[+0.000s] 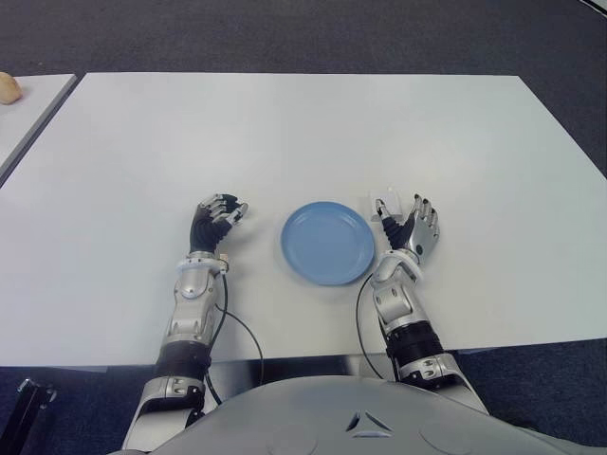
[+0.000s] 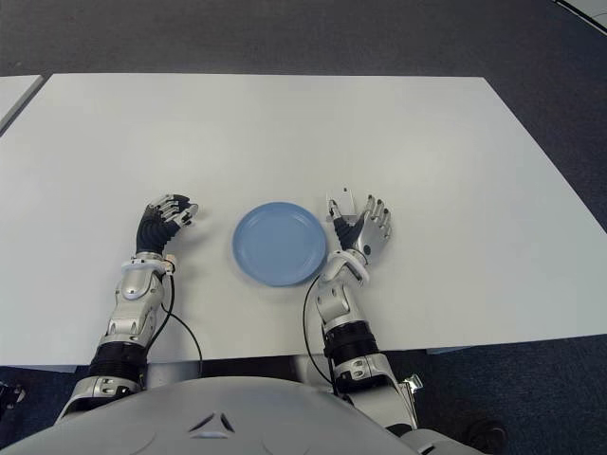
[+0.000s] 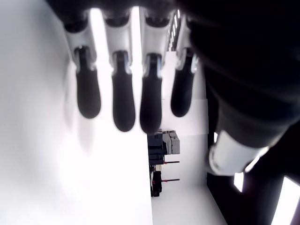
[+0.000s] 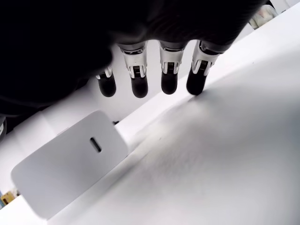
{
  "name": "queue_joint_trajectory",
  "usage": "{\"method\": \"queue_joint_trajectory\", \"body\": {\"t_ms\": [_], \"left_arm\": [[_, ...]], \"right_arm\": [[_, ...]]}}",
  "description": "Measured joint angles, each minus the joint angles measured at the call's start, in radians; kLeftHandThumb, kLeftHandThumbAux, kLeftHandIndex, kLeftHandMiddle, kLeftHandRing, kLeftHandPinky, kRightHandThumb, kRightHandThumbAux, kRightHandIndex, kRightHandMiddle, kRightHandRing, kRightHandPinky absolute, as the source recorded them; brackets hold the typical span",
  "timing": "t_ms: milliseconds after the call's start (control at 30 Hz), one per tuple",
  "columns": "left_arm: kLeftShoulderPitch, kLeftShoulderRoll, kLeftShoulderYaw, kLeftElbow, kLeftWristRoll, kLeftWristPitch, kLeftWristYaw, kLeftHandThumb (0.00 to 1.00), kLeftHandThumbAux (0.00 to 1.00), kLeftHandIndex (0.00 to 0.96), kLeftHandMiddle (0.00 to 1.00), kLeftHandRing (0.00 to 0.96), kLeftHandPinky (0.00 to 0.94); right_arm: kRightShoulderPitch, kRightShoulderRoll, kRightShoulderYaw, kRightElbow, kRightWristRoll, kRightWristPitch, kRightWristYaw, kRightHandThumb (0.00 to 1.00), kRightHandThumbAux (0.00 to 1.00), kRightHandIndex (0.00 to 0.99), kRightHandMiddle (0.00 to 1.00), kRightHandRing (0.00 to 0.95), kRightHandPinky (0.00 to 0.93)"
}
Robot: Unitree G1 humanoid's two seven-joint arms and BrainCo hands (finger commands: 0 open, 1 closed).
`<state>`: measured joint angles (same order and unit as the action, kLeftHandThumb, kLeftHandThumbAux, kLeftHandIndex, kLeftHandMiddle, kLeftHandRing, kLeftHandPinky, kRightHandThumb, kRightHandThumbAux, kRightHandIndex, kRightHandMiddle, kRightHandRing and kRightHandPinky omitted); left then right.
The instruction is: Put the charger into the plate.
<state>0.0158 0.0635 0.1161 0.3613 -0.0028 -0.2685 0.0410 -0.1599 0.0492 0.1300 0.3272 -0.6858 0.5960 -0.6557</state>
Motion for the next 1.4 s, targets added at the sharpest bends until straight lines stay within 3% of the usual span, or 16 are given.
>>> {"method": "queue_joint_trajectory", "body": {"t_ms": [200, 633, 900, 1400], "left_arm": [[0.000, 0.000, 0.006, 0.003, -0.010, -0.015, 0.000, 0.706, 0.720, 0.427, 0.493, 0.495, 0.491], [0.001, 0.001, 0.019, 0.012, -0.012, -0.024, 0.000, 0.707, 0.721, 0.426, 0.491, 0.488, 0.481], [0.001, 0.001, 0.019, 0.014, -0.006, -0.027, 0.000, 0.707, 0.721, 0.427, 0.492, 0.488, 0.483], [0.004, 0.000, 0.020, 0.008, -0.002, -0.023, 0.005, 0.708, 0.721, 0.427, 0.491, 0.488, 0.483]], "right_arm": [[-0.064, 0.000, -0.031, 0.057, 0.011, 0.042, 0.000, 0.714, 0.229, 0.000, 0.000, 0.000, 0.000], [-0.125, -0.002, -0.023, 0.166, 0.007, 0.061, -0.003, 0.698, 0.207, 0.000, 0.000, 0.000, 0.000], [-0.161, -0.017, 0.033, 0.216, -0.016, 0.110, 0.013, 0.654, 0.172, 0.000, 0.000, 0.000, 0.000], [-0.161, -0.071, 0.172, 0.183, -0.064, 0.152, 0.119, 0.604, 0.149, 0.000, 0.000, 0.000, 0.000]]}}
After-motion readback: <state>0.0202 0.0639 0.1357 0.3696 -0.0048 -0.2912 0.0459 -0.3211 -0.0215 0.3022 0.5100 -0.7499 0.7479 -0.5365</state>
